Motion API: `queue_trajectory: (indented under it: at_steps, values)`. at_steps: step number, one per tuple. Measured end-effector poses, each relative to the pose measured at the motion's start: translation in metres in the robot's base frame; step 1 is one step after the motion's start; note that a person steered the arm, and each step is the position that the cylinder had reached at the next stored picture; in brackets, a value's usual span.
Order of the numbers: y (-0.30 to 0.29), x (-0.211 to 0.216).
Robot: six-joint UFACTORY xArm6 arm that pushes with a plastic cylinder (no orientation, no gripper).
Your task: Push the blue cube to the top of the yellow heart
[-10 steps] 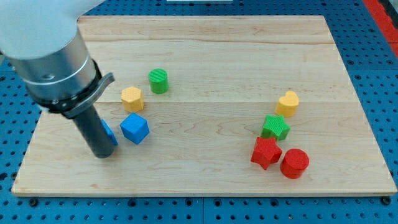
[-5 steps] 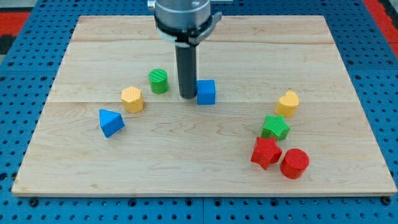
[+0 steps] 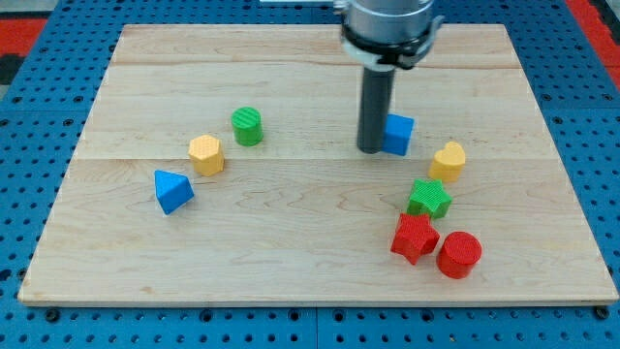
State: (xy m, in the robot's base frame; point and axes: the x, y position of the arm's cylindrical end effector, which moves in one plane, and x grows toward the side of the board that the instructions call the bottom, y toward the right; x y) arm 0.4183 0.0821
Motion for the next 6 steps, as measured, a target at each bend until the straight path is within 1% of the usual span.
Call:
queue_trajectory:
  at_steps: [1, 2, 3, 4, 5, 6]
  values:
    - [0.034, -0.027]
    - [0.021, -0.002]
    - [-0.057, 0.069]
    - [-0.156, 0.114]
    - [-0.236, 0.129]
    - [-0.237, 0.101]
